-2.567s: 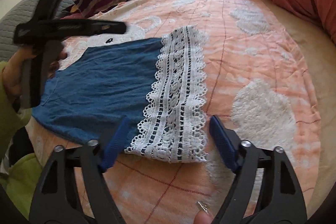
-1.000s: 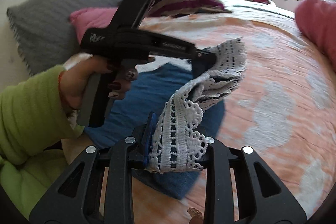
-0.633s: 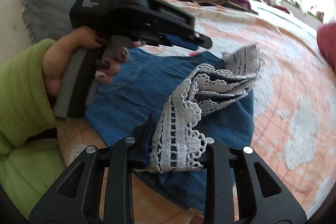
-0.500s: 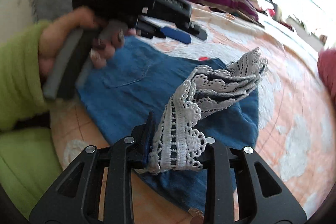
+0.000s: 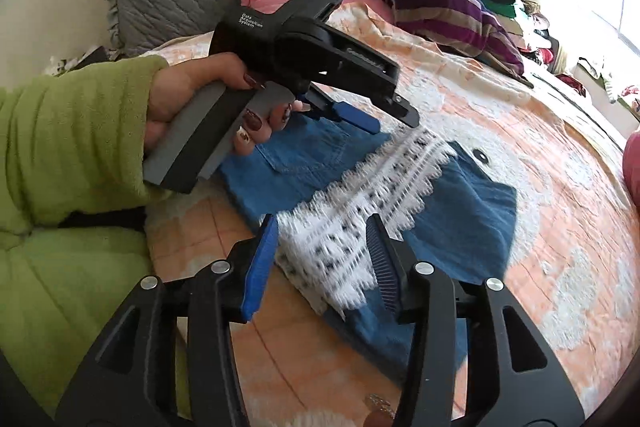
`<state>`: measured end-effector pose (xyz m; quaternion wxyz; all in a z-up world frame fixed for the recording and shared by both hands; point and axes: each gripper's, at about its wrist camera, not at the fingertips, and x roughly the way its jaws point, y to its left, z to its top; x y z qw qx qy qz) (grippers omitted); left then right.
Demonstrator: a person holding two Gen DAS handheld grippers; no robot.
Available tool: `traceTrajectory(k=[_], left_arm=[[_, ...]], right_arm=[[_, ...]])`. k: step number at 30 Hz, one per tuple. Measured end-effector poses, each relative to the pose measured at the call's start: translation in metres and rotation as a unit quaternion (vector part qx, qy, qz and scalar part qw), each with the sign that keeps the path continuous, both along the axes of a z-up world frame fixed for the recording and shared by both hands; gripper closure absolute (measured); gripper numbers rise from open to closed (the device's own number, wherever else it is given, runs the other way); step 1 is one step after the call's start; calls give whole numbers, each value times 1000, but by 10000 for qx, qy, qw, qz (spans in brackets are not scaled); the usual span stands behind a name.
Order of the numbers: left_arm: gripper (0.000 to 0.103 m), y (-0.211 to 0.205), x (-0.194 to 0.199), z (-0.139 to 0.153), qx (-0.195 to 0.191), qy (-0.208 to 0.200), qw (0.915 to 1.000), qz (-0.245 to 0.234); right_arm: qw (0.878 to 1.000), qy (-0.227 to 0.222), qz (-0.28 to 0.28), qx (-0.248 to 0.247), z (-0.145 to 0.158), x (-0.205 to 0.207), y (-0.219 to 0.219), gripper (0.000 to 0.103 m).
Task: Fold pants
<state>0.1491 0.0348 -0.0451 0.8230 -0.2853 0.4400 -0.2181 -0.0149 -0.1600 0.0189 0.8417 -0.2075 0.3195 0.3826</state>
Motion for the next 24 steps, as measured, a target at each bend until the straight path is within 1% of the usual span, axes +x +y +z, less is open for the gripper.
traceTrajectory(k=[2, 5, 7, 8, 9, 10, 11, 12, 13, 15, 17, 19, 21, 23, 24], left_arm=[[47, -4, 2, -4, 54, 65, 10000, -42], [46, -14, 8, -7, 162, 135, 9997, -150], [46, -23, 12, -7, 313, 147, 9992, -223], [48, -26, 13, -7, 388, 149, 9989, -238], [49, -31, 15, -7, 490, 157, 9983, -265], [61, -36, 16, -6, 606, 160, 9977, -276], [75, -39, 18, -5, 660, 167, 9973, -268], [88, -41, 20, -3, 696, 162, 9971, -251], [91, -41, 21, 0, 688, 124, 9972, -257], [91, -35, 19, 6, 704, -28, 9972, -255], [91, -30, 17, 14, 722, -199, 9970, -196], [91, -26, 18, 18, 806, -277, 9963, -145], [90, -23, 18, 13, 894, -219, 9957, -106], [90, -17, 18, 6, 899, -111, 9959, -36], [87, -15, 18, 1, 891, -55, 9960, -10]], right_arm=[[10000, 46, 52, -69, -5, -5, 0, 63], [9997, 160, 126, -146, -14, -2, 7, 63], [9993, 168, 235, -222, -18, -6, 14, 63], [9992, 136, 264, -268, -20, -3, 18, 63], [9988, 70, 240, -421, -24, -2, 23, 63], [9985, 64, 182, -511, -27, 0, 25, 65], [9986, 205, 110, -474, -29, 5, 25, 83], [9987, 438, 25, -256, -27, 10, 21, 89], [9984, 553, -29, -88, -24, 13, 18, 90], [9982, 583, -32, 166, -13, 16, 17, 91], [9987, 479, 98, 162, -10, 13, 24, 91], [9986, 488, 208, 49, -16, 13, 35, 91], [9981, 541, 270, -121, -27, 14, 44, 91], [9975, 564, 301, -301, -37, 14, 51, 90], [9975, 530, 336, -337, -39, 12, 52, 89]])
